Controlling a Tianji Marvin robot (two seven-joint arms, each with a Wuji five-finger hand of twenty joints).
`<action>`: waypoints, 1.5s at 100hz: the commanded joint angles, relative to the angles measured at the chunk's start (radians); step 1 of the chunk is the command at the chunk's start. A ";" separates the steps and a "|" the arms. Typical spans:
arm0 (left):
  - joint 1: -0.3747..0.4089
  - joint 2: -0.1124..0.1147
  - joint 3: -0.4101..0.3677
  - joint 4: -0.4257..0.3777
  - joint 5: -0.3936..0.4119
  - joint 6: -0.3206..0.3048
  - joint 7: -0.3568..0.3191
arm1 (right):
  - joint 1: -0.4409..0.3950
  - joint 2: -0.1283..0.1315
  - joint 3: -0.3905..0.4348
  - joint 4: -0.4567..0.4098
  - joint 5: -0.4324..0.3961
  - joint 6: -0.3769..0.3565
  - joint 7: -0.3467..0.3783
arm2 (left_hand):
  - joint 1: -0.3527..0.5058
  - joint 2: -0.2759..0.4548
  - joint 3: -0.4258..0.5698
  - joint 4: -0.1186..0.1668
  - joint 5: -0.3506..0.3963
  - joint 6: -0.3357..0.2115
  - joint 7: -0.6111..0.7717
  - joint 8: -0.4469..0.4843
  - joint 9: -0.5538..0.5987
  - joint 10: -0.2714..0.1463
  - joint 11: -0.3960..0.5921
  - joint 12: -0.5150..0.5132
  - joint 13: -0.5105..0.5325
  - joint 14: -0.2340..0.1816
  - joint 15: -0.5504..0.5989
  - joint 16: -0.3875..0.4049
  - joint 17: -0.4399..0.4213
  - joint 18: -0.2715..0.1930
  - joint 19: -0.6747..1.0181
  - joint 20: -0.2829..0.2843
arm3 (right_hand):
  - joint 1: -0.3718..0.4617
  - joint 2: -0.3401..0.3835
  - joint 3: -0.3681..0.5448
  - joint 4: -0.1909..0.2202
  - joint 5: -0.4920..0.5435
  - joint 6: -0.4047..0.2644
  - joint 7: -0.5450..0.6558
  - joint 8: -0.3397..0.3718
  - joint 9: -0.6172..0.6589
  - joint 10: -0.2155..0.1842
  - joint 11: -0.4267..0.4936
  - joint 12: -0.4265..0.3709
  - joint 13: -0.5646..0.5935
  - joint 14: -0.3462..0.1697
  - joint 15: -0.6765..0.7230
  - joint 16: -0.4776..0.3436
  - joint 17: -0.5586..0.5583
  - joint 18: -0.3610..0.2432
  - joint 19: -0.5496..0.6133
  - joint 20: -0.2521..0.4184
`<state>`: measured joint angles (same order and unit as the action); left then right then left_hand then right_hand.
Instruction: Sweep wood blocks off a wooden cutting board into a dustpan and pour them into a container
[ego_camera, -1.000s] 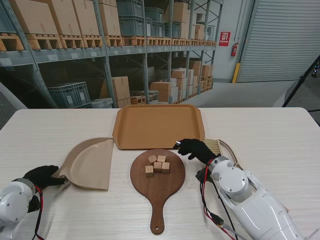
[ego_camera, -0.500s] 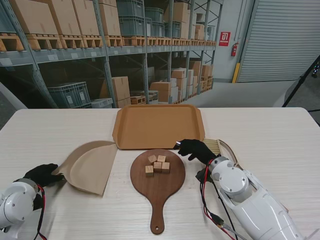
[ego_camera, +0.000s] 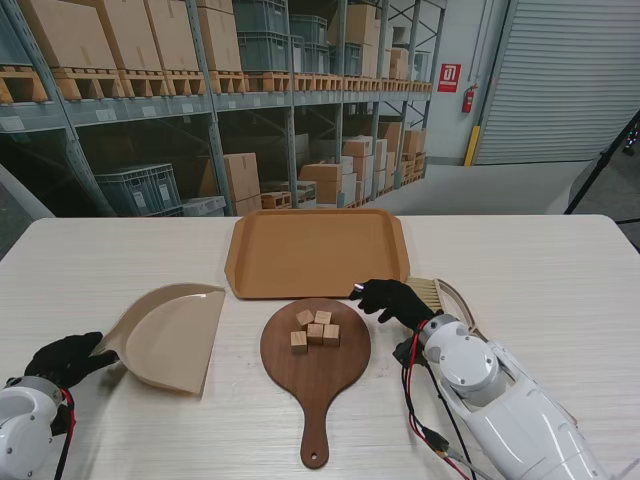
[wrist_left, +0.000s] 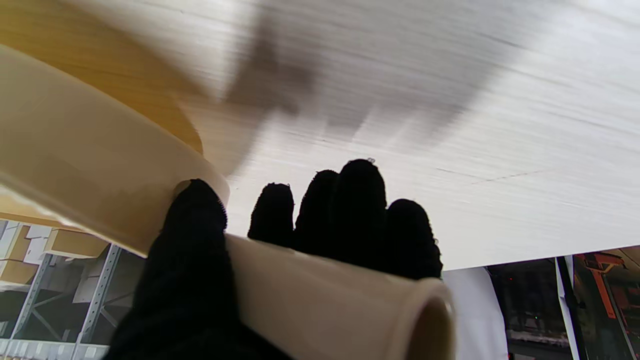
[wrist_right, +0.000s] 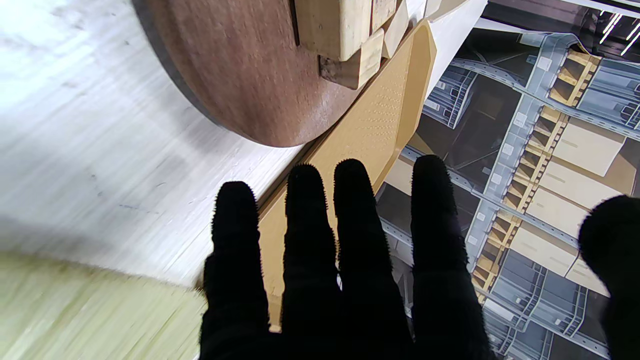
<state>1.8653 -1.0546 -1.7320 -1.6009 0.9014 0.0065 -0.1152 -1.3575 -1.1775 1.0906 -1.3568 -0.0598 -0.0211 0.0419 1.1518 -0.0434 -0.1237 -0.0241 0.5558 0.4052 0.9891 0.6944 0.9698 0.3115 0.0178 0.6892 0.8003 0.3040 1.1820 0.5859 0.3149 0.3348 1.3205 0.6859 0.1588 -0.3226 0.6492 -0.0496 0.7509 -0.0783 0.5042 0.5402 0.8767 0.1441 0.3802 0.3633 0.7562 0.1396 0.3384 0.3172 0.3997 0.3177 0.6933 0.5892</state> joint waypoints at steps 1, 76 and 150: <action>0.026 -0.010 -0.008 -0.027 0.001 0.002 0.005 | -0.012 0.000 0.001 -0.005 -0.005 0.004 0.009 | 0.096 0.217 0.089 -0.007 0.046 -0.013 0.101 0.031 0.054 -0.287 1.329 0.032 0.083 -0.233 0.052 0.015 0.012 -0.002 0.043 0.031 | 0.013 0.021 -0.042 0.013 0.017 -0.002 0.010 -0.003 0.026 0.002 0.030 0.018 0.023 -0.005 0.022 0.024 0.003 0.016 0.035 0.024; 0.227 -0.065 0.022 -0.200 -0.085 0.055 0.228 | -0.096 0.013 0.109 -0.099 -0.079 0.002 -0.031 | 0.125 0.144 0.098 -0.001 0.154 0.039 0.080 0.080 0.206 -0.273 1.474 0.137 0.220 -0.255 0.233 0.022 0.108 0.055 0.105 0.058 | 0.020 0.038 -0.058 0.013 0.025 0.003 0.006 -0.002 0.029 0.006 0.025 0.015 0.021 -0.002 0.022 0.023 -0.003 0.016 0.049 0.010; 0.170 -0.047 0.157 -0.139 0.001 0.121 0.223 | -0.159 0.006 0.209 -0.125 -0.140 0.030 -0.115 | 0.118 0.124 0.103 0.006 0.180 0.045 0.063 0.083 0.223 -0.300 1.460 0.122 0.248 -0.270 0.229 -0.004 0.140 0.044 0.132 0.061 | 0.031 0.032 -0.059 0.013 0.033 0.010 0.002 -0.001 0.030 0.010 0.018 0.016 0.021 0.002 0.019 0.023 -0.011 0.021 0.057 -0.001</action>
<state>2.0423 -1.1019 -1.5802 -1.7356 0.8946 0.1298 0.1310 -1.5040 -1.1706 1.2940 -1.4770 -0.1932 0.0030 -0.0776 1.1514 -0.0682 -0.1333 -0.0241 0.6161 0.4328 1.0029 0.7588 1.1004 0.3304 -0.0077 0.8155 0.9555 0.3096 1.3868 0.5952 0.4378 0.3894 1.3868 0.7113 0.1693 -0.3101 0.6290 -0.0496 0.7696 -0.0671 0.5042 0.5402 0.8766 0.1442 0.3868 0.3633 0.7561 0.1451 0.3394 0.3305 0.4003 0.3177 0.7185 0.5892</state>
